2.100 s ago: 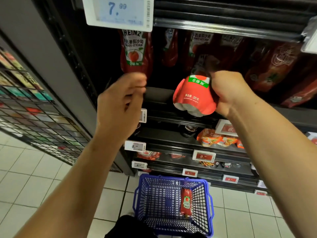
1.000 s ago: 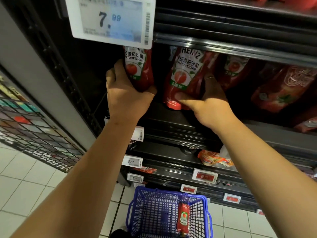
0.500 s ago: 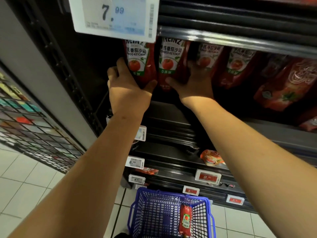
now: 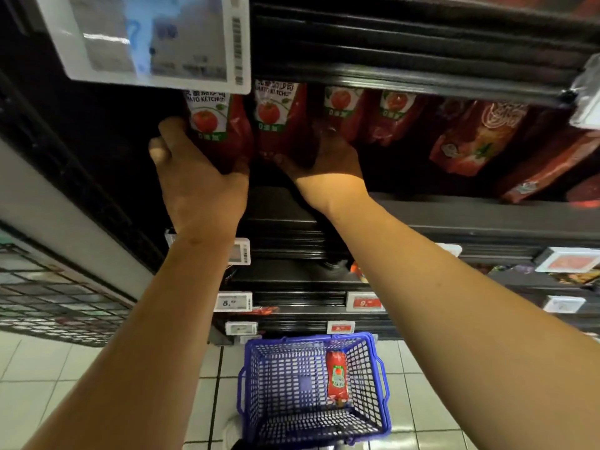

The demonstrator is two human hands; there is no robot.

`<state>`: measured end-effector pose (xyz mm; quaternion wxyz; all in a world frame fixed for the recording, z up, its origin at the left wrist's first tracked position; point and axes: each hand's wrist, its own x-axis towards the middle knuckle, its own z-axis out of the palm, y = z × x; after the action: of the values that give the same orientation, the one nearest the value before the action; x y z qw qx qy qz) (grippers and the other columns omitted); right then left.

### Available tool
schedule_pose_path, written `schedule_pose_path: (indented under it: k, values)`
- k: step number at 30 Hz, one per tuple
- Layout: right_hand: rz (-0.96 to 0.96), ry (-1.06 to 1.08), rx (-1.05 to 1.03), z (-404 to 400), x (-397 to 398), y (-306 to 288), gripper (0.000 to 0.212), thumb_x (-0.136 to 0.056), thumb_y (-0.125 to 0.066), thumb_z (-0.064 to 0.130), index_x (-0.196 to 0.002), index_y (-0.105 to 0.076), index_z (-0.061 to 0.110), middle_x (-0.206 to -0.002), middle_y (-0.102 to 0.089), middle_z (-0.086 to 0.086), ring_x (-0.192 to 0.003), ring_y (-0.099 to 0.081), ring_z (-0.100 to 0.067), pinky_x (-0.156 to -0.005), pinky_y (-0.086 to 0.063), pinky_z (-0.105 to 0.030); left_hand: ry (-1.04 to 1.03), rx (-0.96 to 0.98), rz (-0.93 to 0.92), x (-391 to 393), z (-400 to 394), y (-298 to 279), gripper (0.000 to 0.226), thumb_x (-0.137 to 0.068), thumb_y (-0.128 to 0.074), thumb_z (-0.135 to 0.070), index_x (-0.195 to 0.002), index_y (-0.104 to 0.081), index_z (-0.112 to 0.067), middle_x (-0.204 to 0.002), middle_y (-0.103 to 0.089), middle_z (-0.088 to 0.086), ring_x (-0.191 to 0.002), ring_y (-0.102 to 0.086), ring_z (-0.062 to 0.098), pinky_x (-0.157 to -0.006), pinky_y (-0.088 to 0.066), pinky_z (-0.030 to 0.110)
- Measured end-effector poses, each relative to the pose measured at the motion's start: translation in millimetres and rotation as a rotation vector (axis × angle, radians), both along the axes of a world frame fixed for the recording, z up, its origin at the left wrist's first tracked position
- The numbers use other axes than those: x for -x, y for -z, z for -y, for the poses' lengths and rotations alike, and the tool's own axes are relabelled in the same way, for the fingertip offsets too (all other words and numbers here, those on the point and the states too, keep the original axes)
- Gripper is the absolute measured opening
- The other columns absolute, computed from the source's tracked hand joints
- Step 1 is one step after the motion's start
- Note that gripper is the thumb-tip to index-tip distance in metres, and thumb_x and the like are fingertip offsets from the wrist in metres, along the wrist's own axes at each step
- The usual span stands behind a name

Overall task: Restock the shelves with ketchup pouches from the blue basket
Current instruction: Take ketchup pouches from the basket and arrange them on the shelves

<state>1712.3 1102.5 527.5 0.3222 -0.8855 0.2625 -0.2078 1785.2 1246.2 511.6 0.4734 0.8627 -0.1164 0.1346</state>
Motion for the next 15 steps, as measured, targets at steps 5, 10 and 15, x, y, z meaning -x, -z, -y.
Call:
schedule_pose_path:
  k: [5, 10, 15]
  values:
    - [0.009, 0.073, -0.026, 1.7, 40.5, 4.9, 0.047, -0.088, -0.076, 0.03, -0.131, -0.061, 0.016, -0.122, -0.066, -0.006, -0.105, -0.063, -0.02, -0.082, -0.043, -0.015, 0.022, -0.019, -0.026, 2.5, -4.2, -2.7, 0.074, -0.076, -0.082, -0.03, -0.136, -0.04, -0.014, -0.14, -0.04, 0.013, -0.112, -0.043, 0.008, -0.084, -0.032, 0.004]
    - [0.048, -0.001, -0.117, 11.1, 103.0, 1.6, 0.026, -0.091, -0.071, 0.018, -0.117, -0.069, 0.022, -0.11, -0.069, -0.001, -0.099, -0.066, -0.014, -0.094, -0.052, -0.029, 0.022, 0.066, 0.027, 18.3, -13.9, -7.8, 0.05, -0.082, -0.07, -0.019, -0.126, -0.05, -0.006, -0.124, -0.043, 0.003, -0.089, -0.05, -0.004, -0.078, -0.042, -0.003]
    - [0.227, -0.091, -0.172, 26.7, 180.5, 0.3, 0.026, -0.092, -0.067, 0.011, -0.108, -0.067, 0.032, -0.108, -0.068, 0.009, -0.098, -0.067, -0.005, -0.08, -0.055, -0.016, 0.082, -0.008, 0.182, 64.4, -33.8, -1.2, 0.024, -0.086, -0.064, -0.012, -0.109, -0.062, -0.01, -0.113, -0.053, 0.004, -0.104, -0.056, 0.013, -0.093, -0.046, 0.02]
